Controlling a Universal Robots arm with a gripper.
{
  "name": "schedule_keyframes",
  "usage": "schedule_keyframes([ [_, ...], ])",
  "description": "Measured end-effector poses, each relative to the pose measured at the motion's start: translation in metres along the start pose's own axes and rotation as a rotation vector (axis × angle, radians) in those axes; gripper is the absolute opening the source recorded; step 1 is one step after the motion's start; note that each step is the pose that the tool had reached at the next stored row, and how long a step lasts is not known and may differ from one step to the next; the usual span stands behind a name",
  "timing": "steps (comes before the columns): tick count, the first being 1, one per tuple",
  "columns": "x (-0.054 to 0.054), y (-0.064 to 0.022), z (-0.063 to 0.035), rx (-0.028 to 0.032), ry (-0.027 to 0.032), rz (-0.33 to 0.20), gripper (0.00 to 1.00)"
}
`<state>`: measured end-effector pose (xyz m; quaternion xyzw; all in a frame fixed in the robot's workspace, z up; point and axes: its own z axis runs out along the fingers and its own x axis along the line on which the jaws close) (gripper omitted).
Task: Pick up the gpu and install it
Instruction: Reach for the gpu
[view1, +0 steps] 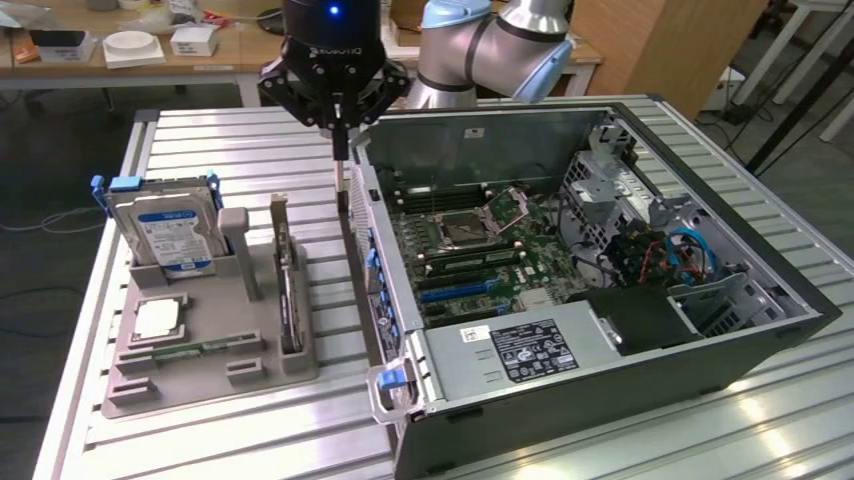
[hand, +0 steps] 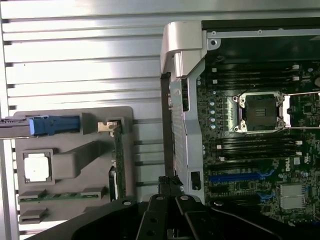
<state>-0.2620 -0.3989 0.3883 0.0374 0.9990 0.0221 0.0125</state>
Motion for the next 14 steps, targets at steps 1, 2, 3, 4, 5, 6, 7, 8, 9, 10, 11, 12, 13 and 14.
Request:
schedule_keyframes([
  [1,0.0006,0.0,0.0,0.0,0.0,0.0,0.11],
  [2,0.0012,-0.0001,0.0,0.0,0.0,0.0,0.11],
  [3,0.0019,-0.0002,0.0,0.0,0.0,0.0,0.11],
  [4,0.0025,-0.0002,0.0,0.0,0.0,0.0,0.11],
  [5,0.0032,-0.0002,0.0,0.0,0.0,0.0,0.11],
  [6,0.0039,-0.0003,0.0,0.0,0.0,0.0,0.11],
  [7,0.0045,-0.0003,0.0,0.0,0.0,0.0,0.11],
  [8,0.0052,-0.0004,0.0,0.0,0.0001,0.0,0.11],
  [9,0.0058,-0.0004,0.0,0.0,0.0,0.0,0.11],
  [10,0.0065,-0.0005,0.0001,-0.0001,0.0,0.0,0.11],
  [11,0.0071,-0.0005,0.0001,0.0,0.0,0.0,0.11],
  [12,0.0077,-0.0006,0.0001,0.0,0.0,0.0,0.11],
  [13,0.0084,-0.0007,0.0001,0.0,0.0,0.0,0.11],
  [14,0.0092,-0.0007,0.0001,0.0,0.0,0.0,0.11],
])
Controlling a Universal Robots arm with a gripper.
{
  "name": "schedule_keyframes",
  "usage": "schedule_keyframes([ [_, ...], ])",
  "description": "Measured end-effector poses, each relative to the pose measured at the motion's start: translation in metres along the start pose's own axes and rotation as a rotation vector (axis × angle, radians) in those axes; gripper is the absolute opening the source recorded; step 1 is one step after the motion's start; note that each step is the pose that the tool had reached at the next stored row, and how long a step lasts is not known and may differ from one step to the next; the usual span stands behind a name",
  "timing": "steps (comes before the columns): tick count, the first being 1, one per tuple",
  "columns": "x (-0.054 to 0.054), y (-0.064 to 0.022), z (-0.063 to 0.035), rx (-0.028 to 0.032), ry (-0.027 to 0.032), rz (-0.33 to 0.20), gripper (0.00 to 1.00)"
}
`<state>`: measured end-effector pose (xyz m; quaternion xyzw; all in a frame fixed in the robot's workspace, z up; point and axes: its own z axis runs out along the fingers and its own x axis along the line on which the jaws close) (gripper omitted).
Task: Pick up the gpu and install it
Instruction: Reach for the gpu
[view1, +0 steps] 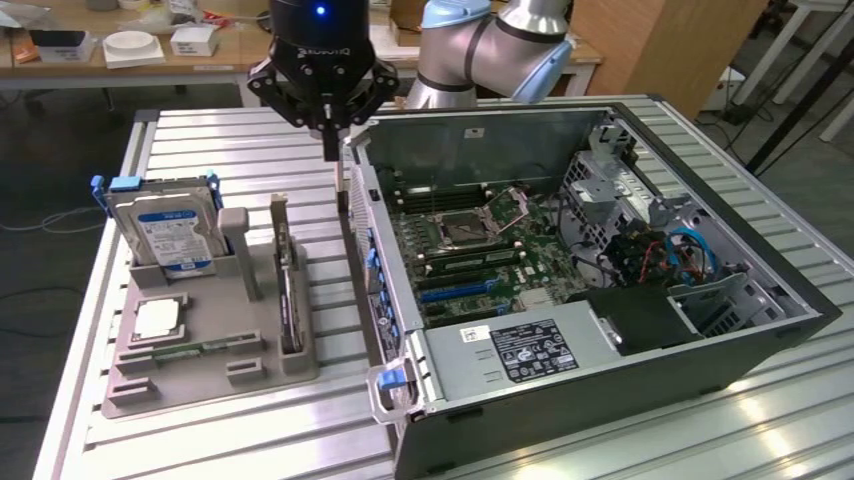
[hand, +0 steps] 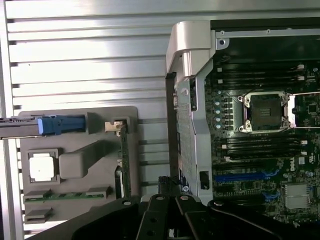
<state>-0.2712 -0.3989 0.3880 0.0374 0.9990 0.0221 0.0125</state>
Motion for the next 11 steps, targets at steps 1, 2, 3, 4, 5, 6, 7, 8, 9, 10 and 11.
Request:
schedule_keyframes([
  [1,0.0007,0.0,0.0,0.0,0.0,0.0,0.11],
  [2,0.0014,-0.0001,0.0,0.0,0.0,0.0,0.11],
  [3,0.0021,-0.0002,0.0,0.0,0.0001,0.0,0.11],
  [4,0.0028,-0.0002,0.0,-0.0001,0.0,0.0,0.11],
  [5,0.0043,-0.0003,0.0,0.0,0.0,0.0,0.11],
  [6,0.005,-0.0004,0.0,0.0,0.0,0.0,0.11],
  [7,0.0063,-0.0005,0.0001,0.0,0.0,0.0,0.11],
  [8,0.007,-0.0005,0.0001,0.0,0.0,0.0,0.11],
  [9,0.0078,-0.0006,0.0001,0.0,0.0,0.0,0.11],
  [10,0.0088,-0.0007,0.0,0.0,0.0,0.0,0.11],
  [11,0.0098,-0.0007,0.0,0.0,0.0001,0.0,0.11],
])
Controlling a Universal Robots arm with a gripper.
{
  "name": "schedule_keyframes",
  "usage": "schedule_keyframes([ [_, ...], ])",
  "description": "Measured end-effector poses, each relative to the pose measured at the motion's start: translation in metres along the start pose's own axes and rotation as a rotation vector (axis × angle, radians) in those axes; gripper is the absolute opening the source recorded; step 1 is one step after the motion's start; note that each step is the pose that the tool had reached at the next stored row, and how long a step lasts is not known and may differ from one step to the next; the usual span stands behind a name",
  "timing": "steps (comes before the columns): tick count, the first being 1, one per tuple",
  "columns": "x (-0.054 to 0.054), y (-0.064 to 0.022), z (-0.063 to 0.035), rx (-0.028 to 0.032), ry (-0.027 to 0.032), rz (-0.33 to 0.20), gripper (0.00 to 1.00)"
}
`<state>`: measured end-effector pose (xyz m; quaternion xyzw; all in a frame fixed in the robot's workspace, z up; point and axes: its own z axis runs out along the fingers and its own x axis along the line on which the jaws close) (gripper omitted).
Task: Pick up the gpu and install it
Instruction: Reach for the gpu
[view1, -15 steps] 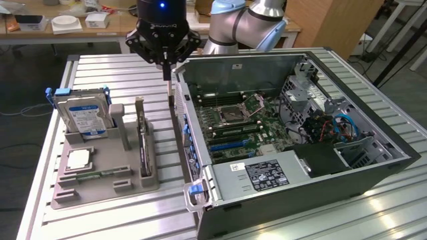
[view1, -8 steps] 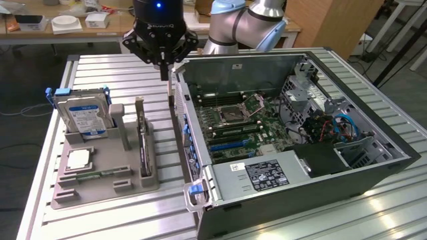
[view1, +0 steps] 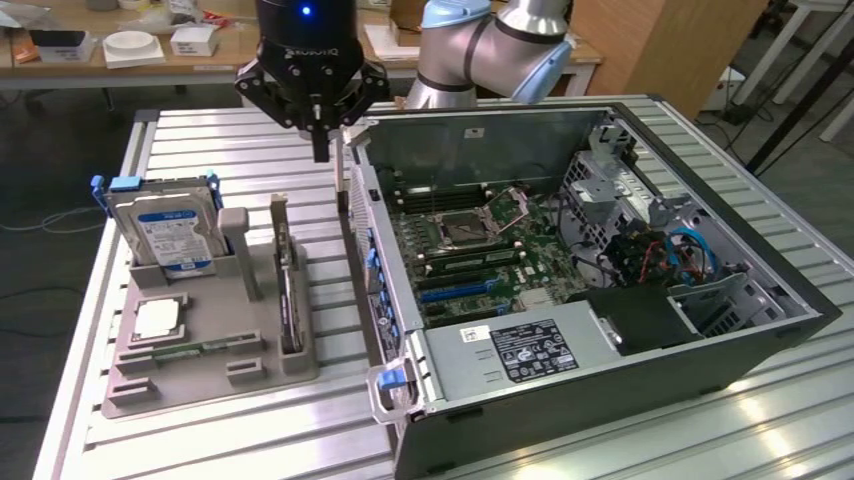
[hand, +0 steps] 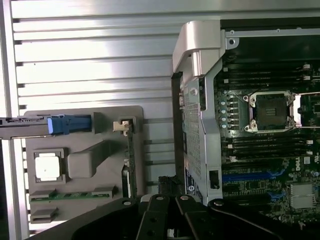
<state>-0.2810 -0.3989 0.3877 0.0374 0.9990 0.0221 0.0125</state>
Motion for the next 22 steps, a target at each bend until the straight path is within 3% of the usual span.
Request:
schedule_keyframes([
  [22,0.029,-0.0023,-0.0004,0.0,0.0,0.0,0.11],
])
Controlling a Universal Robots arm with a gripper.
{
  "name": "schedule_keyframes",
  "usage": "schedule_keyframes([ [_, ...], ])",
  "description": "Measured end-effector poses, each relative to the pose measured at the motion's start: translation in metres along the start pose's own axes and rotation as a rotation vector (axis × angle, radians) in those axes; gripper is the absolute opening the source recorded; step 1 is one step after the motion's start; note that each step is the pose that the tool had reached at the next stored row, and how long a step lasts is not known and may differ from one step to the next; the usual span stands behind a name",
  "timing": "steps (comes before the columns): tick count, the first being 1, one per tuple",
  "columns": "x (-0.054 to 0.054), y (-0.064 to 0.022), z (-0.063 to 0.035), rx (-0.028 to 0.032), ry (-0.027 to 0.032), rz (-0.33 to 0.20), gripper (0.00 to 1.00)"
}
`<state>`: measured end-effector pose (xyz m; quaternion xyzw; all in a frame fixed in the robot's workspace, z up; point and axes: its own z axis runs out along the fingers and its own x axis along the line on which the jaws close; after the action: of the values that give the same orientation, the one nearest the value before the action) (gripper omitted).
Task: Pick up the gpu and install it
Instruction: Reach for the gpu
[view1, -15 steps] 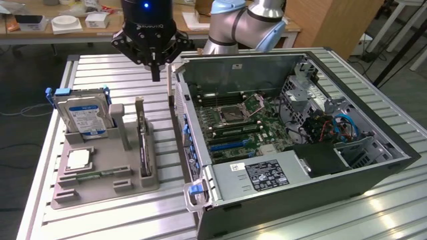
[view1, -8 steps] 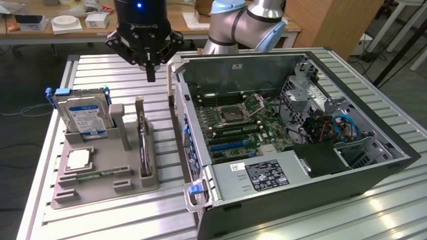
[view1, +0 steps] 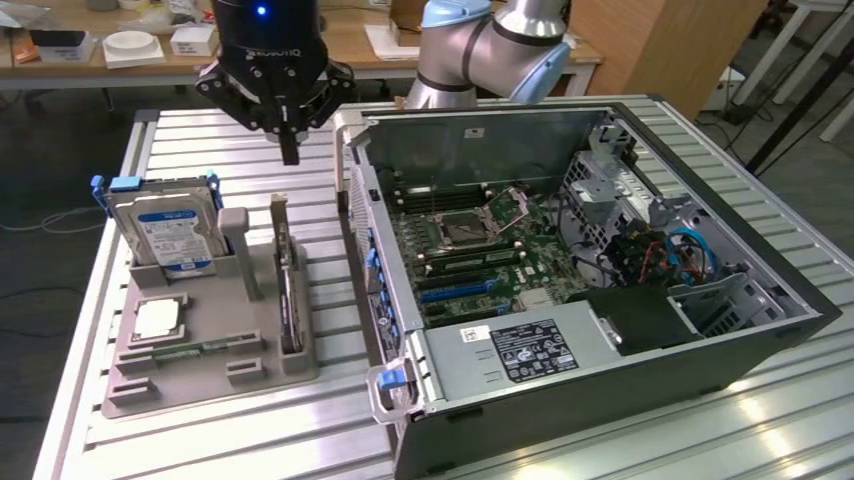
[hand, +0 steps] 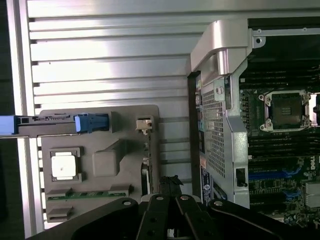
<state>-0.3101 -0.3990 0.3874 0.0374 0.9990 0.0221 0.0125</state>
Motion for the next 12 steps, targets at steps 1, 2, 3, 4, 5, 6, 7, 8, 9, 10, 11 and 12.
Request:
schedule_keyframes([
  [1,0.0013,-0.0001,0.0,0.0,0.0,0.0,0.11],
  [2,0.0027,-0.0002,-0.0001,0.0,0.0,0.0,0.11],
  [3,0.0039,-0.0003,0.0,0.0,-0.0001,0.0,0.11],
  [4,0.0051,-0.0004,-0.0001,0.0,0.0,0.0,0.11],
  [5,0.0064,-0.0005,-0.0001,0.0,0.0,0.0,0.11],
  [6,0.0075,-0.0006,-0.0002,0.0001,0.0001,0.0,0.11],
  [7,0.0088,-0.0007,-0.0002,0.0,0.0,0.0,0.11],
  [8,0.0098,-0.0008,-0.0002,0.0,0.0,0.0,0.11],
  [9,0.0107,-0.0008,-0.0002,0.0,0.0,0.0,0.11],
  [10,0.0108,-0.0008,-0.0002,0.0,0.0,0.0,0.11],
  [11,0.0108,-0.0008,-0.0002,0.0,0.0,0.0,0.11],
  [12,0.0108,-0.0008,-0.0002,0.0,0.0,0.0,0.11],
])
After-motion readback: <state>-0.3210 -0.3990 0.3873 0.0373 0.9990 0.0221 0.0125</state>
